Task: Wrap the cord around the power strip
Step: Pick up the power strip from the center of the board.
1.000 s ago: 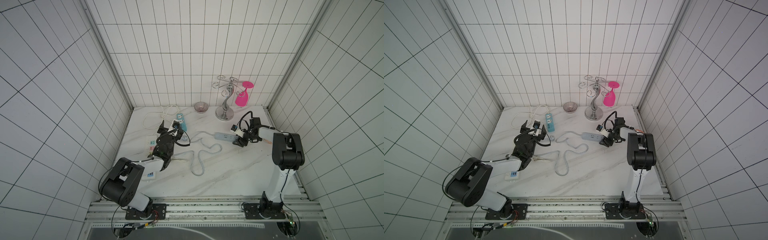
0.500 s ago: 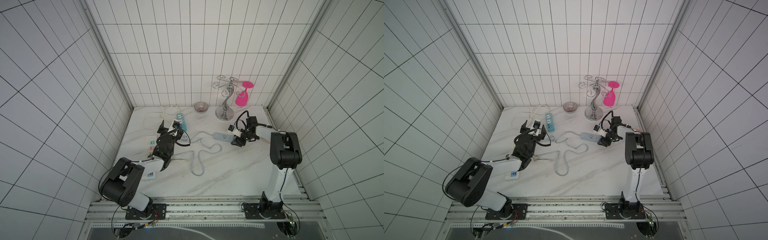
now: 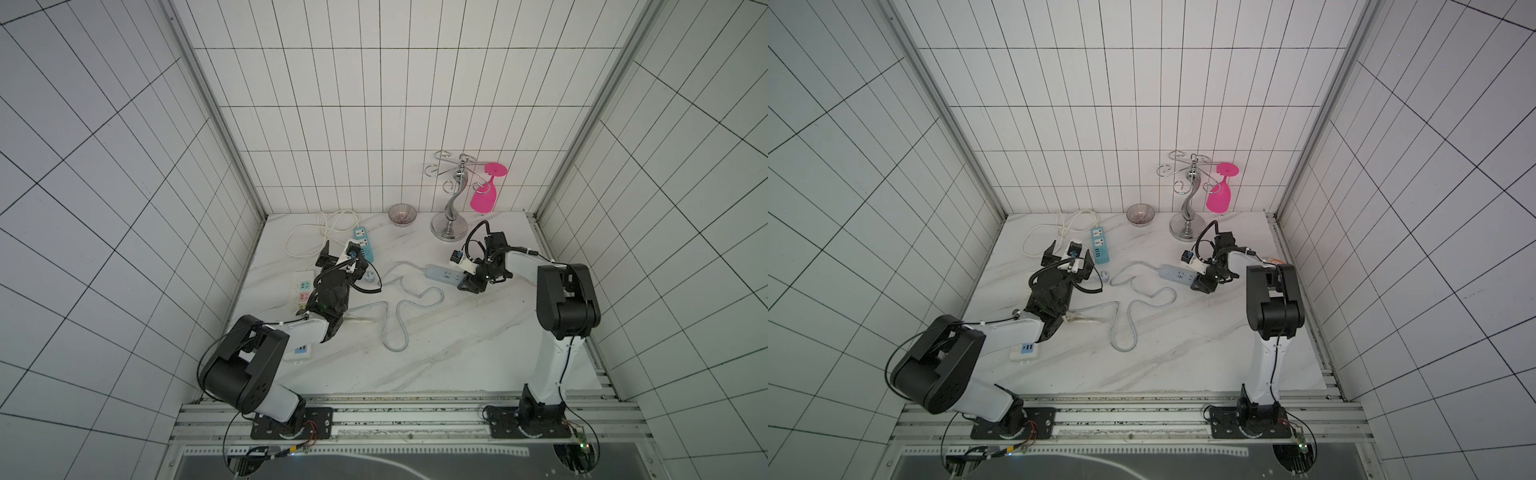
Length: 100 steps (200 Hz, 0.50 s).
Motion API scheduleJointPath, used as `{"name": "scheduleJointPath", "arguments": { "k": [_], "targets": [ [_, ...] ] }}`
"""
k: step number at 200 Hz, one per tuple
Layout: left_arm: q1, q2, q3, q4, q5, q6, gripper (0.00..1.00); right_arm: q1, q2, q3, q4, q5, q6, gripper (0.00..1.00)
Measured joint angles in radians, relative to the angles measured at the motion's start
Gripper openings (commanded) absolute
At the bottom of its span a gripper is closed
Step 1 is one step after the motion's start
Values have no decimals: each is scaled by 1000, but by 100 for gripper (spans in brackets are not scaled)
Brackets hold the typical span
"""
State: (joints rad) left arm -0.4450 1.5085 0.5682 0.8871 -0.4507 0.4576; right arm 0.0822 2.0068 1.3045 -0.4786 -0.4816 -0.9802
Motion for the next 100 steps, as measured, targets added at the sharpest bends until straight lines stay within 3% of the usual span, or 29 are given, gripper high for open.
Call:
{"name": "scheduleJointPath", "arguments": {
  "k": [42, 60, 85, 100],
  "targets": [
    [0, 0, 0, -2, 0, 0, 98, 6, 7, 20, -27, 8, 20, 29],
    [0, -1, 0, -5, 0, 3, 98, 6, 12, 30, -40, 8, 23, 11],
    [0, -4, 0, -11, 0, 6, 98, 6, 14, 36, -49, 8, 30, 0],
    [0, -8, 0, -15, 0, 7, 98, 6, 14, 38, -53, 8, 35, 0]
  ]
}}
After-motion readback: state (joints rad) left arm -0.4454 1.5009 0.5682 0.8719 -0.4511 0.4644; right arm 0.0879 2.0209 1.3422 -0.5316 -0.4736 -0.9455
